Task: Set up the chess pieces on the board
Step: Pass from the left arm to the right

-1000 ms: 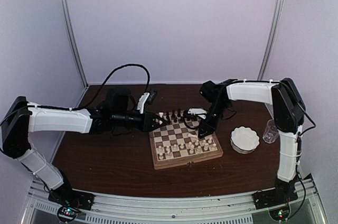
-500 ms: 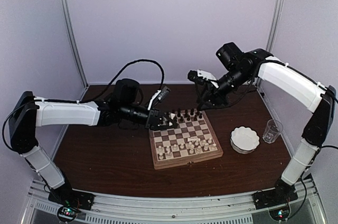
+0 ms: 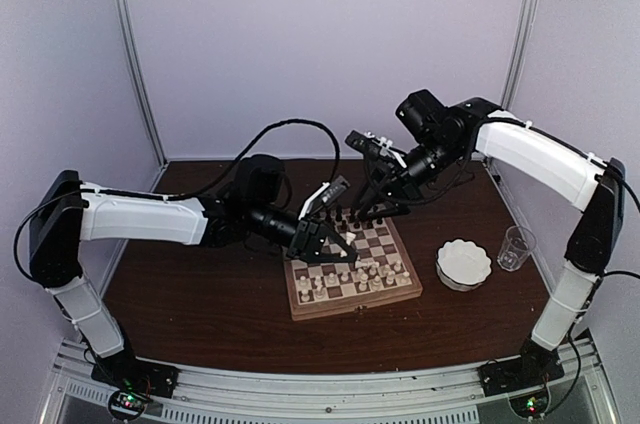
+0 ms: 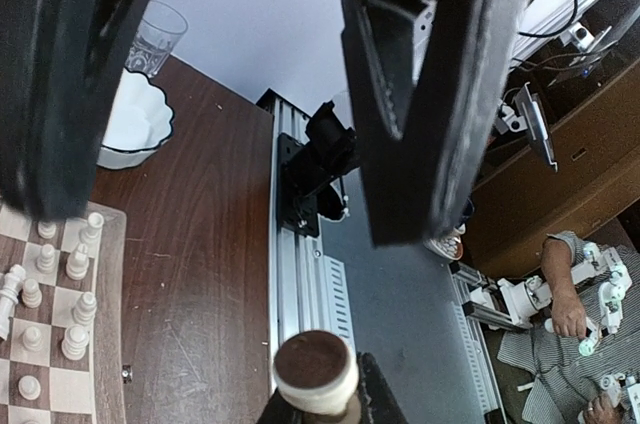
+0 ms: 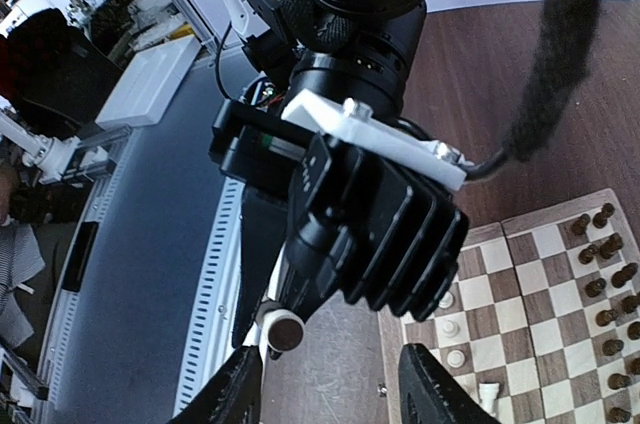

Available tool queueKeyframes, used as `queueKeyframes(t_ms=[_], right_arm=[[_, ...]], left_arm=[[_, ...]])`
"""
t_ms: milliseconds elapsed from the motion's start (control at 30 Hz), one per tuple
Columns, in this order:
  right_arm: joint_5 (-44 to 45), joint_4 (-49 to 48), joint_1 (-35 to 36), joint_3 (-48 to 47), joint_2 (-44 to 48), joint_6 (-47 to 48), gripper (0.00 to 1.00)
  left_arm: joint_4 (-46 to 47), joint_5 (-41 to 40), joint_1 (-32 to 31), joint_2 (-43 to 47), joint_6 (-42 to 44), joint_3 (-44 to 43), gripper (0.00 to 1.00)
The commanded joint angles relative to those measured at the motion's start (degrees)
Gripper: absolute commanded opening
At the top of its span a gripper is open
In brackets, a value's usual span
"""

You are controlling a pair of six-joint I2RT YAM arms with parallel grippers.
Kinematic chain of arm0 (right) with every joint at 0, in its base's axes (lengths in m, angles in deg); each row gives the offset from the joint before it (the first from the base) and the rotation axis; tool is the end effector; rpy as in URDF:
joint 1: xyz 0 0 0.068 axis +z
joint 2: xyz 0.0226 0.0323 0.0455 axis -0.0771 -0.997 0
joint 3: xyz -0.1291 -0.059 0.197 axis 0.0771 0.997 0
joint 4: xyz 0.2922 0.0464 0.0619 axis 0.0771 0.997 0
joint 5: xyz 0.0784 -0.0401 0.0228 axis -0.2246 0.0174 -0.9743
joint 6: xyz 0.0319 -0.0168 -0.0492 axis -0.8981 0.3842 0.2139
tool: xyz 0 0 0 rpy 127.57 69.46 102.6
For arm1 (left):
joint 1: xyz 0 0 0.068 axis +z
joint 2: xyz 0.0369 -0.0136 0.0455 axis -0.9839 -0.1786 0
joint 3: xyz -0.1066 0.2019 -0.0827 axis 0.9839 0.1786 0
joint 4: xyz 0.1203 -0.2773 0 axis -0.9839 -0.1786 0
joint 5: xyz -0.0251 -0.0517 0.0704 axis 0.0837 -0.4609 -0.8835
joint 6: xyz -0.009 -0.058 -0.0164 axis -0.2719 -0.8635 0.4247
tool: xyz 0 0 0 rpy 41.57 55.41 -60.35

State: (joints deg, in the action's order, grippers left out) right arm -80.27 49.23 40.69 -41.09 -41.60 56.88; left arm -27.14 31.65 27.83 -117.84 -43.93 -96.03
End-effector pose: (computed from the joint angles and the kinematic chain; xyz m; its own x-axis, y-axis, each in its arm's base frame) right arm 0.2906 0.2632 0.3178 -0.2221 -0.5070 -0.8329 -0.9105 -0.1977 0.3631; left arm 0.2257 -0.3494 0.1997 -0.6716 0.3840 -0.6336 0.6585 -0.0826 -0.7480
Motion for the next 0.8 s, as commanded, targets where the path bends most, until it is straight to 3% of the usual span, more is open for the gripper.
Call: queueKeyframes(t_ms=[0,333,767], right_arm=[[-7.5,-1.3,0.4,2.0,-1.3,-4.6,0.5],[-12.5,-7.1,0.5,6.7,-1.0,-11.7,0.52],[-11.6,-9.2,1.5,8.3,-1.3,-13.7,0.45]], left_arm=[[5.8,0.5,-0.2,-0.5,-1.3,-1.7,0.06],[5.5,-3.1,-0.2,0.7,-0.1,-1.5,0.06],[6.2,-4.8,-0.1,1.8,0.3,-0.5,0.06]])
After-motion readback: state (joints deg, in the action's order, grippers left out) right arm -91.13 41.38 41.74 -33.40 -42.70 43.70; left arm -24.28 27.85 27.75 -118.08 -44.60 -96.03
